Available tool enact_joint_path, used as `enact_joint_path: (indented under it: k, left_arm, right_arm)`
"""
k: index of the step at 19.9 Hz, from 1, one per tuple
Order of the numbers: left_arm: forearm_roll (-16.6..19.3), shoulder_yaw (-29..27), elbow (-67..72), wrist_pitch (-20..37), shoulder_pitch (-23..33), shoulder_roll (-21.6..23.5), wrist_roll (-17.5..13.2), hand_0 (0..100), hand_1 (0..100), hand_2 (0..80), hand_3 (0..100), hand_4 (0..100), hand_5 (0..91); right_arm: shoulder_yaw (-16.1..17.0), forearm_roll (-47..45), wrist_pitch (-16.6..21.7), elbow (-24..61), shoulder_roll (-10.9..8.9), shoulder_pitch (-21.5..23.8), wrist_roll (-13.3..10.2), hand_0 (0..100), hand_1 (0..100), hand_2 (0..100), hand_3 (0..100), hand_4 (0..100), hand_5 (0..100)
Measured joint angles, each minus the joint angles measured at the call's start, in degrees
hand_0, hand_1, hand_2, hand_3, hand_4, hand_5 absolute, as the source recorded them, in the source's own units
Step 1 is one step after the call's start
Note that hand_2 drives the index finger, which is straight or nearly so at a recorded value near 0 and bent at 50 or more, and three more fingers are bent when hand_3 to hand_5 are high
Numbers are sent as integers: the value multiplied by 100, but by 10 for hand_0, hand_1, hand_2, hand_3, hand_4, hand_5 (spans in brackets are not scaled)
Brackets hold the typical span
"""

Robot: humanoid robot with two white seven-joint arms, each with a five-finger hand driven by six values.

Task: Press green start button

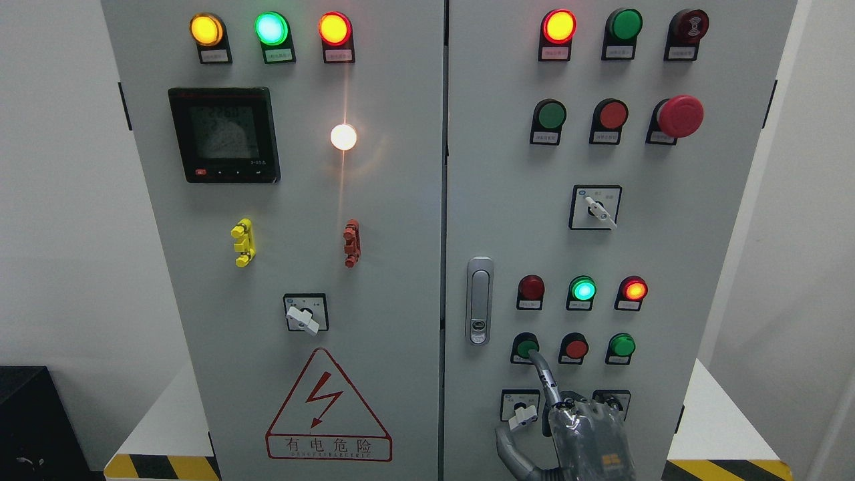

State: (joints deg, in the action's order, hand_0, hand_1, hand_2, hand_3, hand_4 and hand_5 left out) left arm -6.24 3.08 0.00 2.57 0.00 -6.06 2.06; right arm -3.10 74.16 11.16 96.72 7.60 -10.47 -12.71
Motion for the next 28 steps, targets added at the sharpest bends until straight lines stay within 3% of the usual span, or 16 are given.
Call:
enact_joint_path:
  k: [17,28]
  left_arm:
    - [0,0,0,0,0,0,0,120,556,0,0,0,0]
    - [0,0,0,0,0,0,0,120,556,0,0,0,0]
  right_arm:
    - [-50,3,-81,-376,4,-265,13,355,327,0,874,852,1000]
    - [-53,-138,-24,-276,25,-199,80,510,398,13,862,827,1000]
